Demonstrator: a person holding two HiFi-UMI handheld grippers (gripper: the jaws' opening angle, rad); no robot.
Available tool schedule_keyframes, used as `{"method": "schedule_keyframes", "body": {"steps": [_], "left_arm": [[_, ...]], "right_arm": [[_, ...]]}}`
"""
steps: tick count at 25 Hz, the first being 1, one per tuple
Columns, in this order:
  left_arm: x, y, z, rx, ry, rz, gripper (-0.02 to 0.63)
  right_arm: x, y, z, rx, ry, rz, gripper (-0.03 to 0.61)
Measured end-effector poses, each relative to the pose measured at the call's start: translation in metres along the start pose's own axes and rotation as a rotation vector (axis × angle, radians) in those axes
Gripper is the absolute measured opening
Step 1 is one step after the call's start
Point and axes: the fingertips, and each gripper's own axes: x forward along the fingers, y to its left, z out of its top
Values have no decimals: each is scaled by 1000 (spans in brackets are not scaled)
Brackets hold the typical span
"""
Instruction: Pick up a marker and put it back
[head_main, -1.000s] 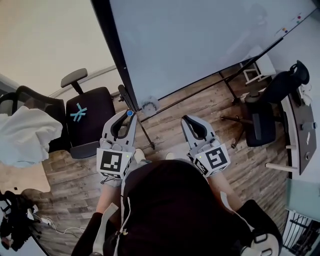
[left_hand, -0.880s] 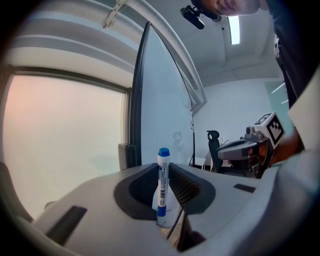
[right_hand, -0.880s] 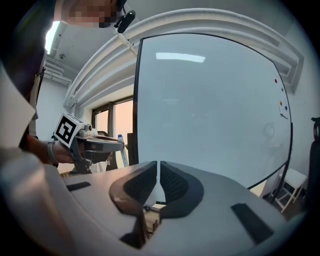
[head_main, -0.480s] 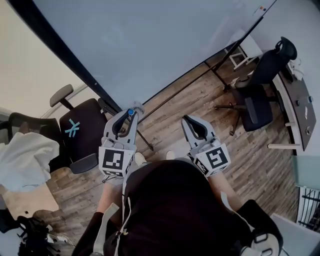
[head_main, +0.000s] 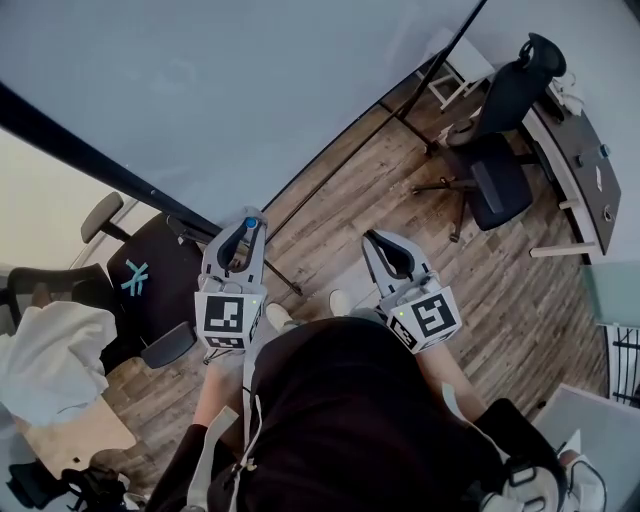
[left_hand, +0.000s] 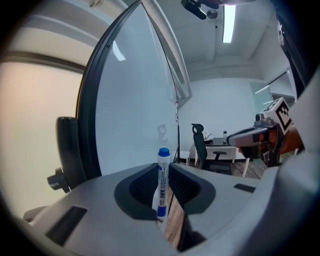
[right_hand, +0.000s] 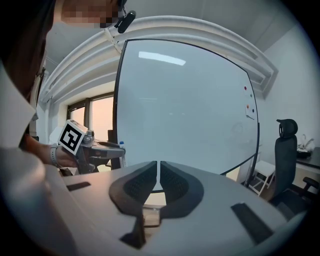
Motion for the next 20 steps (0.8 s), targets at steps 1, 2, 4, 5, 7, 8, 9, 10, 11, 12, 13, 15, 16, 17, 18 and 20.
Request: {"method": "schedule_keyframes", "body": {"steps": [1, 2, 4, 5, 7, 8, 9, 10, 11, 12, 13, 15, 16, 17, 18, 20], "left_arm": [[2, -1, -2, 0, 4, -7, 72], [4, -1, -5, -1, 9, -14, 72], [8, -2, -10, -1, 21, -28, 72], [10, -2, -12, 1, 24, -34, 72], [13, -2, -16, 8, 33, -45, 72], [14, -2, -19, 12, 38, -49, 72], [15, -2, -21, 15, 44, -52, 72], [16, -1, -24, 17, 49, -54, 72], [18, 0, -26, 19, 53, -55, 72], [19, 0, -29, 21, 60, -56, 72], [20, 1, -32, 25, 69, -57, 72], [23, 0, -37, 33, 78, -62, 73], [24, -1, -38, 38, 75, -66, 73], [26, -2, -39, 41, 74, -70, 72], [27, -3, -40, 44, 75, -73, 73], [30, -4, -45, 47, 84, -79, 74]], "right_arm": [[-2, -1, -2, 4, 5, -10, 31], [-4, -2, -3, 8, 9, -21, 31], [-7, -3, -6, 14, 15, -43, 32], [-8, -4, -7, 17, 18, -53, 32], [-11, -5, -10, 23, 22, -70, 32], [-12, -5, -12, 26, 26, -77, 31], [-13, -4, -13, 29, 30, -84, 32], [-15, -4, -15, 32, 33, -92, 31], [-16, -4, -17, 35, 37, -100, 32], [-17, -5, -19, 38, 39, -108, 32], [-19, -5, -20, 42, 40, -116, 32], [-21, -7, -22, 46, 43, -132, 32], [-23, -7, -22, 47, 44, -138, 31], [-23, -8, -23, 48, 44, -144, 32], [-24, -9, -23, 49, 46, -150, 32], [-26, -10, -24, 51, 48, -162, 32]]}}
